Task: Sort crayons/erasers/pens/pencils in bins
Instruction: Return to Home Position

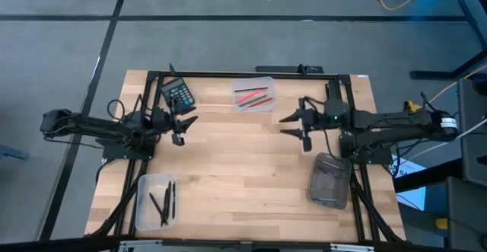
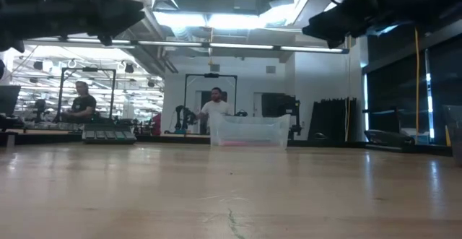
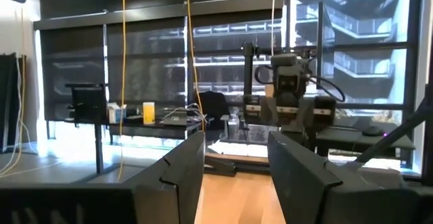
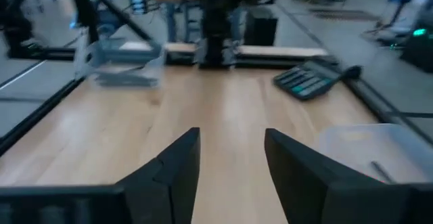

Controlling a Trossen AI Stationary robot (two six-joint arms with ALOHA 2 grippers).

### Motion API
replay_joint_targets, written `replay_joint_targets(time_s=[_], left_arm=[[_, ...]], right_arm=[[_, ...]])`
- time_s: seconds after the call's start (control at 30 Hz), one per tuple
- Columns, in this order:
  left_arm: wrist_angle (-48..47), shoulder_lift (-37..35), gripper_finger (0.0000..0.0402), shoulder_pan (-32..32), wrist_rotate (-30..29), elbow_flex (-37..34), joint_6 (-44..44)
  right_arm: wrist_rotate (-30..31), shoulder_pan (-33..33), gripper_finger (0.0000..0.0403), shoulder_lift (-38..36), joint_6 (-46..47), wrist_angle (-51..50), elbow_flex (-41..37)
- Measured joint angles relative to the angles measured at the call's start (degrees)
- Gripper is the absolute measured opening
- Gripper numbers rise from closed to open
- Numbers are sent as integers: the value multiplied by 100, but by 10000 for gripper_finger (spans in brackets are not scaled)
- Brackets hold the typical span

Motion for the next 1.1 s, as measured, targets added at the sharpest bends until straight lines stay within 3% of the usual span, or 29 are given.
replay_joint_targets(time_s=[0.27, 0.47, 0.63, 1.1], left_arm=[[-581, -495, 153, -52, -47, -3, 43], [-703, -655, 153, -60, -52, -3, 67], [-1049, -1015, 153, -60, -125, -3, 309], [-2757, -2118, 153, -60, -160, -3, 444]], right_arm=[[-867, -655, 138, -579, -148, -123, -36], [-1144, -1094, 119, -1010, 61, 350, -656], [-1655, -1493, 116, -1583, 563, 861, -1209], [-2560, -2366, 116, -2940, 1127, 783, -1976]])
